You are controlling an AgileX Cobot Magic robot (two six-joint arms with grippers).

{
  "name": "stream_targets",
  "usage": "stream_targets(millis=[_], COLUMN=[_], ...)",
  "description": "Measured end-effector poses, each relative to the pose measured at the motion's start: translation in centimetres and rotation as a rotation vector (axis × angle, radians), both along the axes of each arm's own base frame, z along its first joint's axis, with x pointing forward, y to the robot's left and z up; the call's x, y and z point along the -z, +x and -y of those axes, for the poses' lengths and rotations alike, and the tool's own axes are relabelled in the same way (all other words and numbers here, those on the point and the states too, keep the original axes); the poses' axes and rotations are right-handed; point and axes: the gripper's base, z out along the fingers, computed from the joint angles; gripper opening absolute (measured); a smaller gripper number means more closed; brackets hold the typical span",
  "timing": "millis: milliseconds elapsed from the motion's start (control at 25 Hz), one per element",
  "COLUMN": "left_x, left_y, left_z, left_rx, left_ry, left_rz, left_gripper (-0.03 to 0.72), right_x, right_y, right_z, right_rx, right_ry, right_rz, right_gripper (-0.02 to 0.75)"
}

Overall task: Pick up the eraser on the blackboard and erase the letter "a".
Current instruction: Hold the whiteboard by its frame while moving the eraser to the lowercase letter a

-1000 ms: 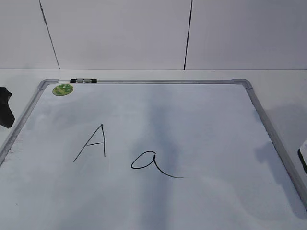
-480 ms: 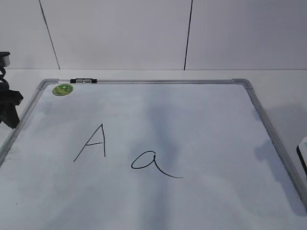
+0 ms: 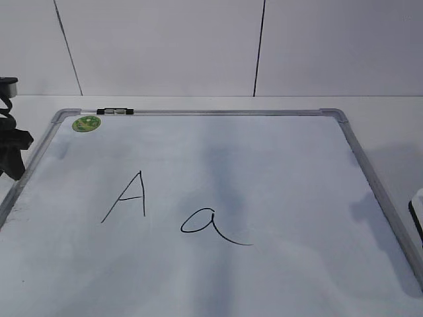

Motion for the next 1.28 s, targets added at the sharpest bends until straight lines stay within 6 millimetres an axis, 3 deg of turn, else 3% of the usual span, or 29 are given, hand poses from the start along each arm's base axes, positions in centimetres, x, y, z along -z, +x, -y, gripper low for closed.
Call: stream_targets(millis=[880, 1280], left_x=[0.4, 2.5], left_y=[0.3, 0.6], left_z=[-0.6, -0.4], left_rx=[-0.021, -0.035], left_ry=[-0.003, -0.026], left_rz=[0.009, -0.049], left_gripper=[0.253, 0.246], right_x=[0.0, 0.0], right_y=[0.0, 0.0], right_z=[0.0, 0.0], right_rx=[0.001, 0.001], right_ry=[0.003, 0.005], right_rz=[-0.001, -0.001], right_gripper=[0.571, 0.571])
